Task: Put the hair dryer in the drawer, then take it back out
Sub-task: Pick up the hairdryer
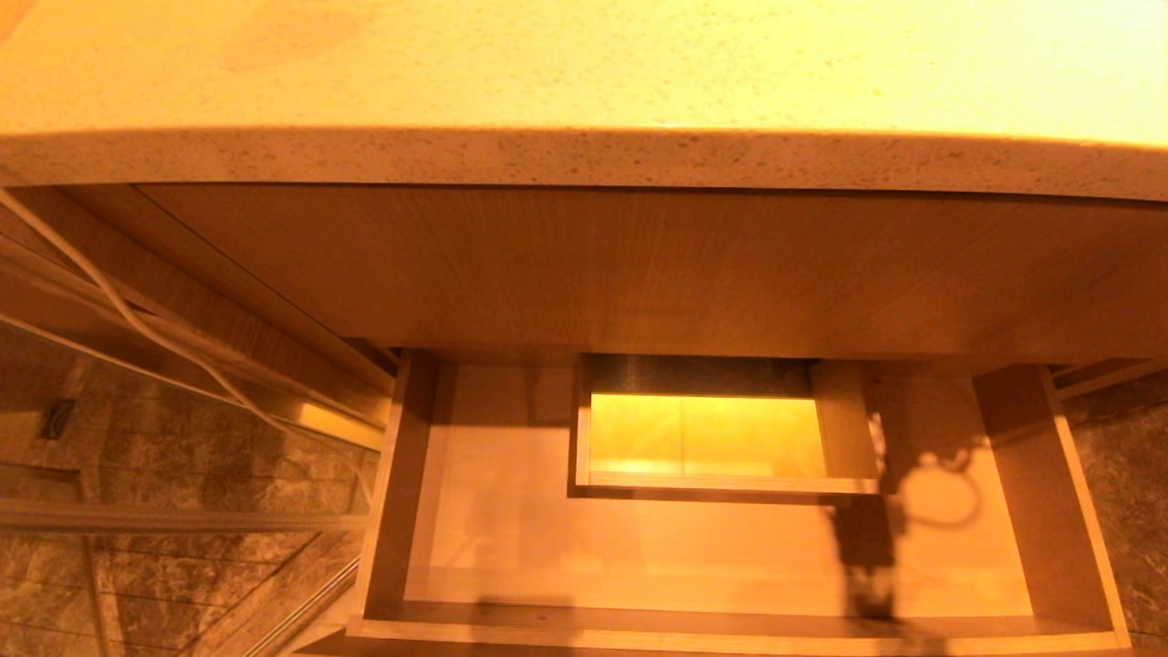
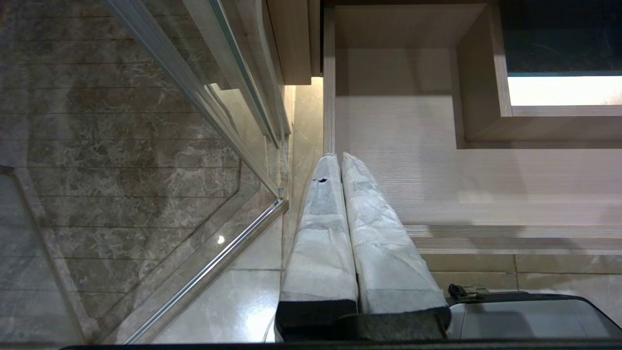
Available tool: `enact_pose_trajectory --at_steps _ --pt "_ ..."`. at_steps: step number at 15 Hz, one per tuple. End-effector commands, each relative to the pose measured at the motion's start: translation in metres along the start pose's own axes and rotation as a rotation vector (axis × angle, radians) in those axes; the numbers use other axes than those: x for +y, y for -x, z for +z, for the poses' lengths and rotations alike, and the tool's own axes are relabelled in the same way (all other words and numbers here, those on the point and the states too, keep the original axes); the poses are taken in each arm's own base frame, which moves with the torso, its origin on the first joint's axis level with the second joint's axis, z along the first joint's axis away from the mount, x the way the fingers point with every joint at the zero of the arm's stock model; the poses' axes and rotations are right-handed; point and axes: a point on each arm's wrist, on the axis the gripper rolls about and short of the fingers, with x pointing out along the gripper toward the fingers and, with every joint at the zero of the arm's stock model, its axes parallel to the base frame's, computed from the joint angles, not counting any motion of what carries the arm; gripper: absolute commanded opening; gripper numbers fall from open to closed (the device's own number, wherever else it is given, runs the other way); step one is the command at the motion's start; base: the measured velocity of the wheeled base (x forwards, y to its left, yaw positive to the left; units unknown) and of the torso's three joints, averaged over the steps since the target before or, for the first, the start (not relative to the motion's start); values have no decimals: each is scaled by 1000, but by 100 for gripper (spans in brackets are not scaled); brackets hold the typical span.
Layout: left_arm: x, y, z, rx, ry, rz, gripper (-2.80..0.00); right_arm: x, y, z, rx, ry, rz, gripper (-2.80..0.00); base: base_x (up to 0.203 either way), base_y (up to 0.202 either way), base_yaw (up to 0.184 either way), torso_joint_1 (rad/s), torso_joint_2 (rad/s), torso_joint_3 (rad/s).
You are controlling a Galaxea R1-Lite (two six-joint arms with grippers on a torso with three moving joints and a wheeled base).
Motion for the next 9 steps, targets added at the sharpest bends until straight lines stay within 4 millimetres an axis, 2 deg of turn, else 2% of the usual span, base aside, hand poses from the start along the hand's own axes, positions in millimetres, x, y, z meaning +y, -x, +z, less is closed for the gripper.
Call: enact_pose_trajectory --at_steps 1,6,9 --pt "0 0 0 1 0 0 -280 4 -8 -4 39 18 -1 0 0 0 0 0 0 0" --pt "0 0 0 1 0 0 -280 4 -5 -16 154 23 4 0 0 0 0 0 0 0" --pt "0 0 0 1 0 0 -280 4 -5 -16 162 8 4 0 0 0 0 0 0 0"
